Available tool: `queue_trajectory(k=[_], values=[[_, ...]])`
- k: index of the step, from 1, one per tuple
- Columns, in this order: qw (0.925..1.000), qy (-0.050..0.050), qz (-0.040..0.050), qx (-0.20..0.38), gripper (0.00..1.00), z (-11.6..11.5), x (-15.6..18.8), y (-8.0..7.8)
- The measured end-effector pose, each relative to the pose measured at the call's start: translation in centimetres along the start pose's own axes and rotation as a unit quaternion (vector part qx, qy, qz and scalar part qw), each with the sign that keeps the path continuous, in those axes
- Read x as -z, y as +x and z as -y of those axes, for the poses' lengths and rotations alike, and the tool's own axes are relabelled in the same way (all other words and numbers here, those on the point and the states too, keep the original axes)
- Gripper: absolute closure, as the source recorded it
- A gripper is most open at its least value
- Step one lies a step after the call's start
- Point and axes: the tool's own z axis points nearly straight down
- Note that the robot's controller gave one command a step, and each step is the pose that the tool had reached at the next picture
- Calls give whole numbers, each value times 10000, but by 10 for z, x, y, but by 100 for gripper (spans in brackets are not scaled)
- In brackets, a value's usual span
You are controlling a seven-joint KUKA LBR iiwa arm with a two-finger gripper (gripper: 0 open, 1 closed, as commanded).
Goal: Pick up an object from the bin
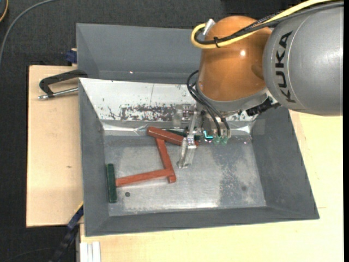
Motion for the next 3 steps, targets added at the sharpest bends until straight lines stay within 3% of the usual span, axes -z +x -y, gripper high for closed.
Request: queue_trajectory(k=[1, 2, 3], values=[[9942, 3, 3, 1074, 0, -81, -167, 20], [9785, -3, 67, 2059, 0, -84, -132, 25], [9857, -1, 43, 1682, 0, -65, -133, 22]])
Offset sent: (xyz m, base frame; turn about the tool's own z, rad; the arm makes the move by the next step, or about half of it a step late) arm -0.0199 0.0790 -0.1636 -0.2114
